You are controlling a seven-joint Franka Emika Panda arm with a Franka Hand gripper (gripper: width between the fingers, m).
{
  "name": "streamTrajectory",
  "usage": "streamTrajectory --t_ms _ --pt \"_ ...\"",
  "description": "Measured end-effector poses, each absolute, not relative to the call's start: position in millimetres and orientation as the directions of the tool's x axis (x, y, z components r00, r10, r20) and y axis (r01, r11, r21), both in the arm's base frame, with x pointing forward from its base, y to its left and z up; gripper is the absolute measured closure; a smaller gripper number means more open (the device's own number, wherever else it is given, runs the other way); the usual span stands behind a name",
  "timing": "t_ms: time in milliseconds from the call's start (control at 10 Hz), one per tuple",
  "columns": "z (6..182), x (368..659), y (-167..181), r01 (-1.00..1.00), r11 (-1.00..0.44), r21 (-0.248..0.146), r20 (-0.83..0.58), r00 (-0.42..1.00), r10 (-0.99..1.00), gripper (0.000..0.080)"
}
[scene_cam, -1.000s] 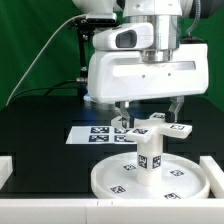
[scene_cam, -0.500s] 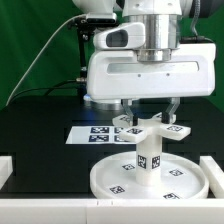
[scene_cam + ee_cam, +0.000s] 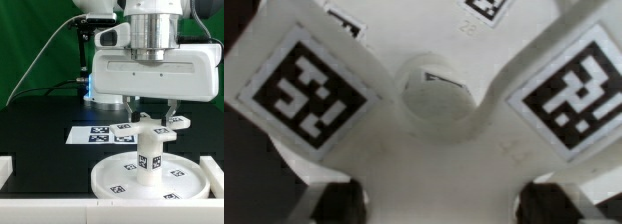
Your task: Assemble round table
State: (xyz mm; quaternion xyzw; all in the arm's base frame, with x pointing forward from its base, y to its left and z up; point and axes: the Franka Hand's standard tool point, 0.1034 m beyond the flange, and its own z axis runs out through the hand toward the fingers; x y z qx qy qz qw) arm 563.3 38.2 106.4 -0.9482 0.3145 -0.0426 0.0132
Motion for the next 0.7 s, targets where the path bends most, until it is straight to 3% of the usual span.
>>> streamTrajectory --t_ms 500,700 --pt "106.6 562.0 37.5 -0.837 -0.543 -0.069 0.045 0.541 -0.84 0.038" --pt "107.2 561.4 36.5 -0.94 -0.332 -0.071 0.012 0.332 -0.943 0.038"
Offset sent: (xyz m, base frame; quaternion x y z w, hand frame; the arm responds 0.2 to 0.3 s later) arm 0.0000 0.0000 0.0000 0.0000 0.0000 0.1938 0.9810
